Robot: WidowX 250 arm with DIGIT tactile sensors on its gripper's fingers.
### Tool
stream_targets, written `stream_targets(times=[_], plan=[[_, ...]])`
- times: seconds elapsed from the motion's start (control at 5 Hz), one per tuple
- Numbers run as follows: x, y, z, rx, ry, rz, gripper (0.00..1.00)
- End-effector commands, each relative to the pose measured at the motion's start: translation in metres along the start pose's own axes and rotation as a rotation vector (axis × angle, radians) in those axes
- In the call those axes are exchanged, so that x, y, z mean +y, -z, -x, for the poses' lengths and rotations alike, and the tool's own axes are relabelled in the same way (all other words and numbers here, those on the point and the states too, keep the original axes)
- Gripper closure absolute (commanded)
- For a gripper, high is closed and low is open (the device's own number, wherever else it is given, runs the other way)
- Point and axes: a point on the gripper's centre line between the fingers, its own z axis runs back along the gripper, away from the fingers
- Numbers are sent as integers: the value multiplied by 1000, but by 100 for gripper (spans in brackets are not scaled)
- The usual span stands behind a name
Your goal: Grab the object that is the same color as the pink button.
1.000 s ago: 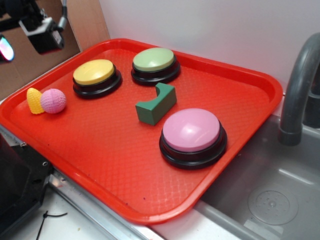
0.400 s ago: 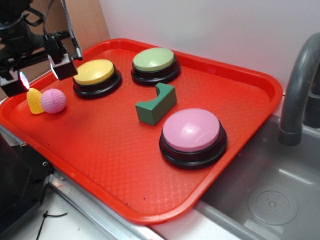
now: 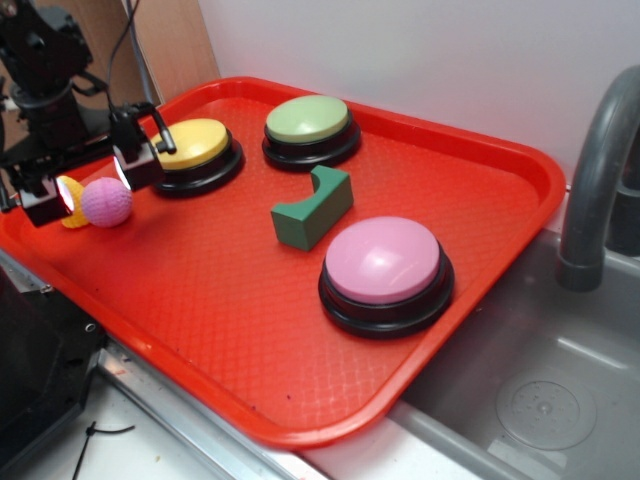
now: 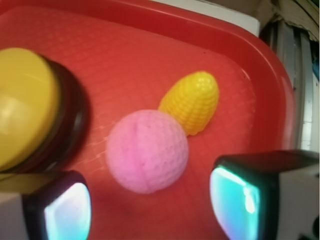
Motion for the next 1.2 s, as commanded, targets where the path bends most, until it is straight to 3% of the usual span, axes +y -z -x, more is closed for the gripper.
stream_targets(times=[0.0, 0.2, 0.4, 0.6, 1.0], plan=[[5, 16, -8, -70, -8, -29, 0], [6, 18, -9, -76, -10, -37, 0], [6, 19, -8, -81, 1, -37, 100], [7, 17, -9, -79, -2, -35, 100], [1, -2, -11, -4, 144, -39, 100]])
